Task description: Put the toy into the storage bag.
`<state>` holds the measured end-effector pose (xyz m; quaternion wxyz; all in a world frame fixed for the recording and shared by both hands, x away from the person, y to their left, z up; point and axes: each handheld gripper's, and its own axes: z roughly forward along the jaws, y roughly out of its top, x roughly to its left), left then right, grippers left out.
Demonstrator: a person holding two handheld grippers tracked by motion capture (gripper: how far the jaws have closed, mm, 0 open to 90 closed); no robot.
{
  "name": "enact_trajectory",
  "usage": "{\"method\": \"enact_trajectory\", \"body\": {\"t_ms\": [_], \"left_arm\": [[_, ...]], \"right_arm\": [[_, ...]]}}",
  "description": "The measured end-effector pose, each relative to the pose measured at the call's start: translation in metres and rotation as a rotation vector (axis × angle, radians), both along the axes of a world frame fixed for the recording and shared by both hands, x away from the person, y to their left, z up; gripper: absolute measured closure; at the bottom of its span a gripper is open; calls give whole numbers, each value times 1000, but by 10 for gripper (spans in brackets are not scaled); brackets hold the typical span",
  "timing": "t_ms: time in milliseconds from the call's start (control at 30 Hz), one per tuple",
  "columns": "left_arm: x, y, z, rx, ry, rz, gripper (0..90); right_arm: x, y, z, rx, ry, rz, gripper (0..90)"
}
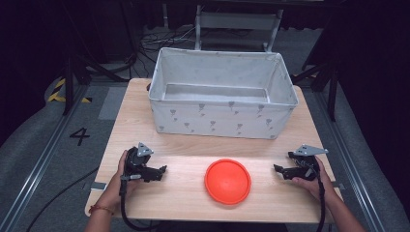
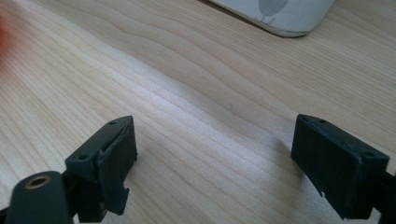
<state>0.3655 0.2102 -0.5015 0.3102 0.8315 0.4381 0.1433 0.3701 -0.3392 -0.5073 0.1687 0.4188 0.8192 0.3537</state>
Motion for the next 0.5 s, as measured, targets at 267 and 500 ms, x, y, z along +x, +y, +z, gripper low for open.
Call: {"method": "enact_trajectory", "body": {"t_ms": [267,500], "left_arm": [[0,5,0,8,-13,-39,1],[0,5,0,9,-13,-43,2]], "right_arm": [[1,0,1,-2,4,11,146],[0,6,6,-20,6,60,193]]}}
